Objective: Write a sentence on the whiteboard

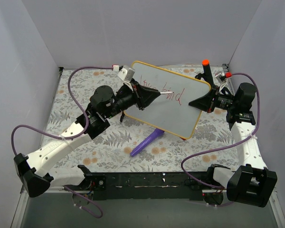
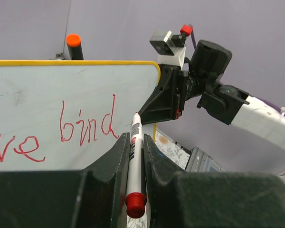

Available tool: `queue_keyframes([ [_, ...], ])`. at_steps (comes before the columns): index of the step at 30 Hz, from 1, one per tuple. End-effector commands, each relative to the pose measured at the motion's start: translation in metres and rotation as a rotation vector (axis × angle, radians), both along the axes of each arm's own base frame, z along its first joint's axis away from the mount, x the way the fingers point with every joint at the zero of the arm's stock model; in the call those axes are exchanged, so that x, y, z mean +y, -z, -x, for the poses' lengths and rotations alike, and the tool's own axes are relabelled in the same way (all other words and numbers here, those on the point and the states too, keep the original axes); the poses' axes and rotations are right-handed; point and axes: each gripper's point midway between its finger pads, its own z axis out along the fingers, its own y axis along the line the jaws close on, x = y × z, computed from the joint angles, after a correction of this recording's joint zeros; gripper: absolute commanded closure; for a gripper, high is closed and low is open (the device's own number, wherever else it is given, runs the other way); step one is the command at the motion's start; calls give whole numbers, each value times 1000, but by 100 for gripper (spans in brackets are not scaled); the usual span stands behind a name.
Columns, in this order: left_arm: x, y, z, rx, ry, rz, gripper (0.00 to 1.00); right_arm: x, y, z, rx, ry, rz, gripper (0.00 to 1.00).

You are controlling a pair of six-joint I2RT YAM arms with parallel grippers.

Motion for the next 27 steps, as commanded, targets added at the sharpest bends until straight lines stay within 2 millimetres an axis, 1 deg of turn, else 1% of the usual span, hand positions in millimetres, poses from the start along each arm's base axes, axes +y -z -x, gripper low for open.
queue_keyframes([
  [1,20,-10,3,-1,-33,66,100,3,-23,12,-118,-49,9,99],
  [2,21,-6,4,5,-19,68,100,3,-23,11,-115,-48,9,99],
  [4,22,-3,6,19,-14,74,100,3,-23,12,-117,-49,9,99],
  [5,22,2,7,27,-13,69,100,3,-23,11,-115,-48,9,99],
  [10,27,9,15,40,3,65,100,3,-25,13,-126,-49,11,99],
  [11,30,8,19,38,10,69,100,3,-25,14,-130,-51,12,99],
  [13,35,15,24,57,5,71,100,4,-24,16,-135,-53,13,99],
  [14,44,9,31,42,1,95,100,4,-25,17,-138,-53,13,99],
  [15,48,11,33,42,-7,101,100,4,-22,18,-136,-51,14,99],
  [16,52,20,31,60,-29,100,100,4,-22,18,-133,-50,13,99],
  [18,62,15,37,44,-45,119,100,4,-21,18,-135,-51,13,99],
  [19,65,17,36,47,-57,118,100,4,-22,18,-136,-53,13,99],
  [20,67,19,37,48,-59,112,100,4,-22,17,-136,-51,13,99],
  [21,69,16,39,43,-62,119,100,4,-22,16,-135,-51,13,99],
  [22,70,19,39,47,-67,117,100,4,-21,17,-130,-51,12,99],
  [27,71,24,44,52,-51,129,100,4,-20,17,-132,-53,12,99],
])
